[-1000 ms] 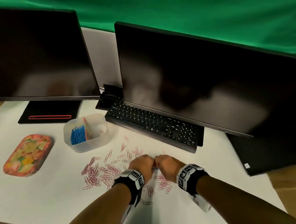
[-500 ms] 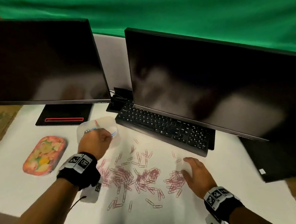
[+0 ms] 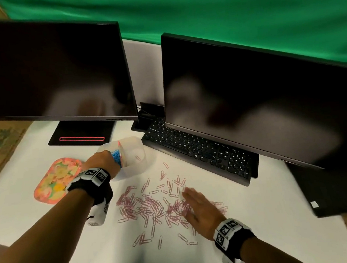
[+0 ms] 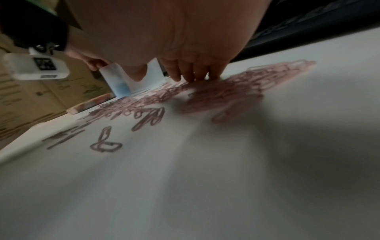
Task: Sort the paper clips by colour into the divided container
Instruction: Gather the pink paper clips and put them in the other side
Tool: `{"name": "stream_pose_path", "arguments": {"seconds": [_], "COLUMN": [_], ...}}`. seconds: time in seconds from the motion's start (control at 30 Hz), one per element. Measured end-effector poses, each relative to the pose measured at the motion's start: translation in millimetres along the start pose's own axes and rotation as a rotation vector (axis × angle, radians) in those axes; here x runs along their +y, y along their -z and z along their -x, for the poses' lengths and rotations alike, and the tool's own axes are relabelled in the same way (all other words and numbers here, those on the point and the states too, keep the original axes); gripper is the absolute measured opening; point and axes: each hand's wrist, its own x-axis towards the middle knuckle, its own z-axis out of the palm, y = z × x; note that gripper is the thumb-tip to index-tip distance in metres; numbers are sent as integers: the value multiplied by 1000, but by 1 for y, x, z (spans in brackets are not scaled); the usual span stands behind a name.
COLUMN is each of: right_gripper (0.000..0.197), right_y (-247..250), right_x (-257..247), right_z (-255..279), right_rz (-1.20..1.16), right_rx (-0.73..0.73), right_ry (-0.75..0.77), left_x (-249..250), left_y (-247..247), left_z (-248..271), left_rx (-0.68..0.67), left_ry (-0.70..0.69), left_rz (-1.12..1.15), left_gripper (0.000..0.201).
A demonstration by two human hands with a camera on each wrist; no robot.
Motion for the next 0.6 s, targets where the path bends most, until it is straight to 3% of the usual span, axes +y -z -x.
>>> {"name": "stream_pose_path", "arguments": {"seconds": [0.07, 0.13, 0.23, 0.33, 0.4, 0.47, 0.6], "right_gripper": [62, 64, 71, 76, 72, 68, 68], "right_y": [7, 14, 19, 13, 14, 20, 34], "right_x": [-1, 2, 4, -8, -23, -34, -41], "right_z": [-5, -16, -34, -46, -53, -66, -109], "right_rz": [-18, -19, 5, 73, 24, -53, -3], "right_rx": [42, 116, 70, -32, -93, -92, -35], "right_ry": [-3, -112, -251, -134, -6, 52, -39], "left_x": [2, -1, -14, -27, -37, -50, -63], "left_y": [5, 8, -1, -20, -37, -62, -107], "left_z": [3, 7, 18, 40, 52, 56, 60], "left_rx": [4, 56, 234, 273, 210, 66, -184], "left_ry": [-7, -54, -242, -395, -417, -380, -427], "left_rz": [37, 72, 244, 366, 366, 287, 190], "left_gripper": [24, 21, 17, 8, 13, 32, 70]}}
